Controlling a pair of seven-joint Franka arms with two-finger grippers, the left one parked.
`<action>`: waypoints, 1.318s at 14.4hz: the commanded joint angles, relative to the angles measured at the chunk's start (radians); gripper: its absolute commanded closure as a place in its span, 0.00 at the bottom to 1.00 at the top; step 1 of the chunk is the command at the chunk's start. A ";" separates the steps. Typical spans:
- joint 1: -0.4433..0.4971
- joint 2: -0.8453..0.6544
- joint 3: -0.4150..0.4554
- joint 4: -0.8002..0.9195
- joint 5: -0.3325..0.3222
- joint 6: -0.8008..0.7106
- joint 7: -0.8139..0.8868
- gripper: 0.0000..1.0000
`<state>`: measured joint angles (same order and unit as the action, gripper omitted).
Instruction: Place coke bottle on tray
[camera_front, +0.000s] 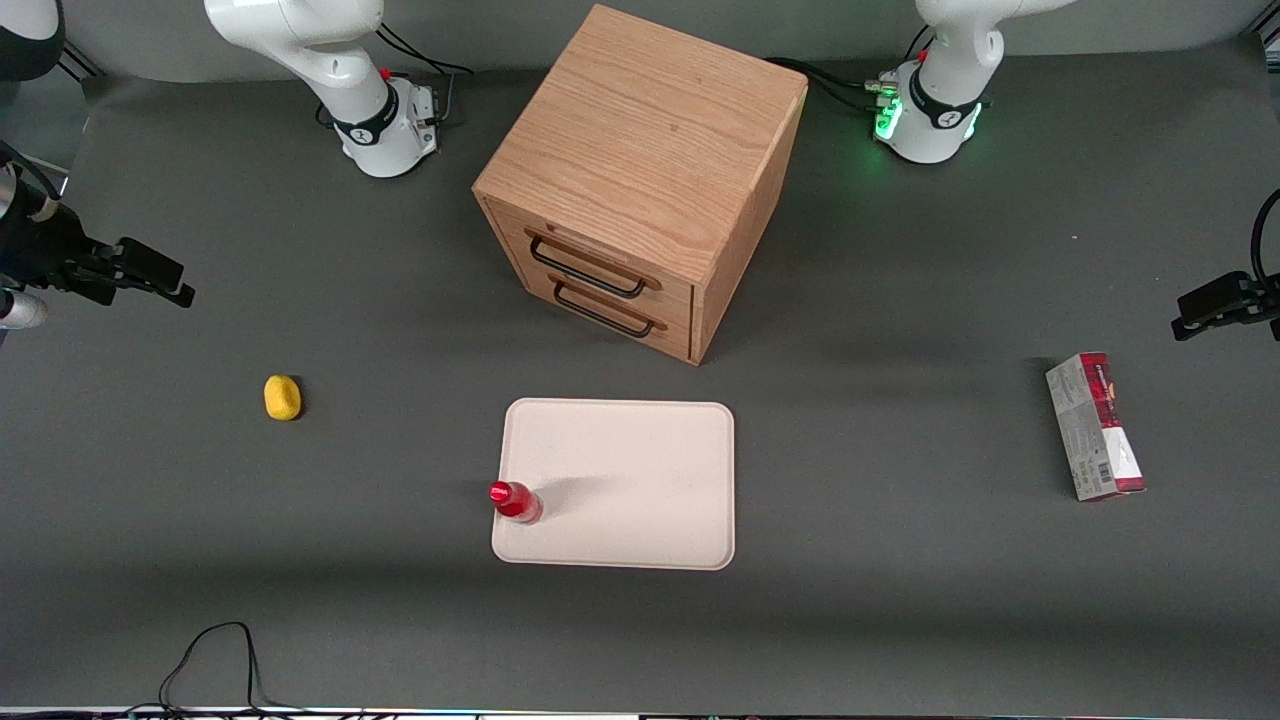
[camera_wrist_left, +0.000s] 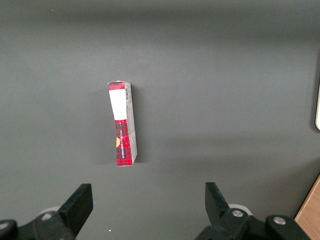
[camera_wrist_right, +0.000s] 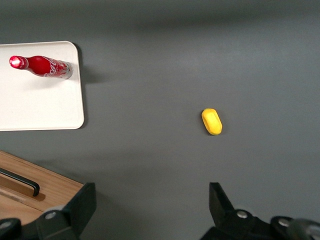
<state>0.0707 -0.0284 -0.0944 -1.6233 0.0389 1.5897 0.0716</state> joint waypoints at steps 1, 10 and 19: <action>-0.002 -0.027 -0.024 -0.024 0.004 -0.005 -0.036 0.00; -0.011 -0.027 -0.004 -0.020 -0.051 -0.007 -0.052 0.00; 0.008 -0.027 -0.002 -0.018 -0.067 -0.008 -0.058 0.00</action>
<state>0.0726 -0.0314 -0.0893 -1.6243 -0.0131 1.5879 0.0276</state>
